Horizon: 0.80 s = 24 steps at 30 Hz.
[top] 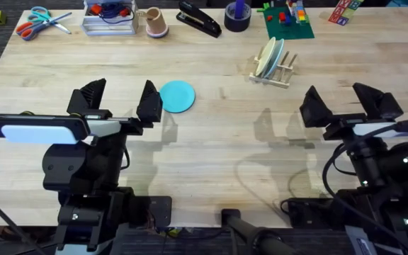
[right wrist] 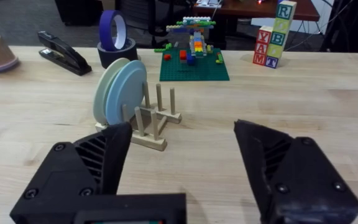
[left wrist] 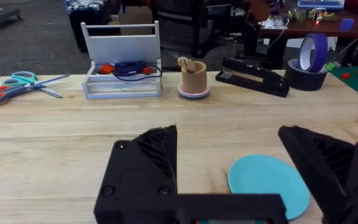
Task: Pick up the plates from the table one by one and place each into a slot on the dish rack.
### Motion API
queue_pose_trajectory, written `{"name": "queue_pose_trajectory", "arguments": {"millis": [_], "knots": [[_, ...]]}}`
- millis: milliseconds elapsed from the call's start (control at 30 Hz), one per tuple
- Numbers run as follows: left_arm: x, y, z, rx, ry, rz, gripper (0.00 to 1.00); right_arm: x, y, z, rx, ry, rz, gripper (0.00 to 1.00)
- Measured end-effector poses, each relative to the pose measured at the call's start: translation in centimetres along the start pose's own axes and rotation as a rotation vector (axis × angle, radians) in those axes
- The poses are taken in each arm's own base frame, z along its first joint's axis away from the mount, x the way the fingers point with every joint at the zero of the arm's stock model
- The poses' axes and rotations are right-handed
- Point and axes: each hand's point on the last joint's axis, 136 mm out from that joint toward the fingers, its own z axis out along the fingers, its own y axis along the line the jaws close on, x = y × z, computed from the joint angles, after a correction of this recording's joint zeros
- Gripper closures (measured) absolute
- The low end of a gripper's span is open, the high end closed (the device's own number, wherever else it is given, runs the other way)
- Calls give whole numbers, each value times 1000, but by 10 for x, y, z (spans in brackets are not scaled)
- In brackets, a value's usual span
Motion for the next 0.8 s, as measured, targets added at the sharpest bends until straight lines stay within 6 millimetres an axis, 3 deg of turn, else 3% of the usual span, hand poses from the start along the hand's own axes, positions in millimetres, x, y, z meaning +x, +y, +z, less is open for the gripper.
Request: {"name": "queue_pose_trajectory", "arguments": {"millis": [600,667,800], "knots": [[2,3,-2,-15,37,17,8,-3,0,0,-1,-11,-1,7],[-4,3,-5,-18,49,20,8,-4,0,0,-1,-16,-1,7],[-35,5,-14,-30,20,23,8,-10,0,-2,-1,-21,-1,7]]}}
